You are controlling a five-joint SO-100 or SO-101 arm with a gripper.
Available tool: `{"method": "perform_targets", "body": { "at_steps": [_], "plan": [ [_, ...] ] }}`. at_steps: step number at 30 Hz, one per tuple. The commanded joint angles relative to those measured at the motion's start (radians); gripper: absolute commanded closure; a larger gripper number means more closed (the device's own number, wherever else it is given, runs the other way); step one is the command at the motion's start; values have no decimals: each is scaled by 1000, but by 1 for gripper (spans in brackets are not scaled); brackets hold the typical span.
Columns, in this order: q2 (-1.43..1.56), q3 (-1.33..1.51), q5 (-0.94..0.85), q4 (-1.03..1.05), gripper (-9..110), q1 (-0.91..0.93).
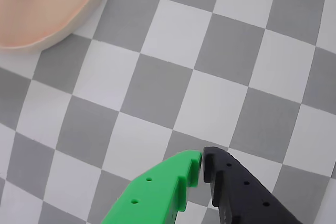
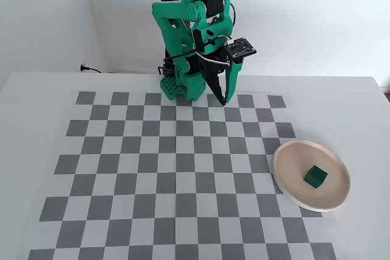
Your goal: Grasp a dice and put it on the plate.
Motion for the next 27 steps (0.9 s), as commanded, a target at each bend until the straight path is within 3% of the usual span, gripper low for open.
{"method": "perform_targets", "body": {
  "at_steps": [1,12,27],
  "plan": [
    [103,91,37,-63,106,49],
    [325,430,124,-213,106,164],
    [459,673,262,-405,106,413]
  ]
}}
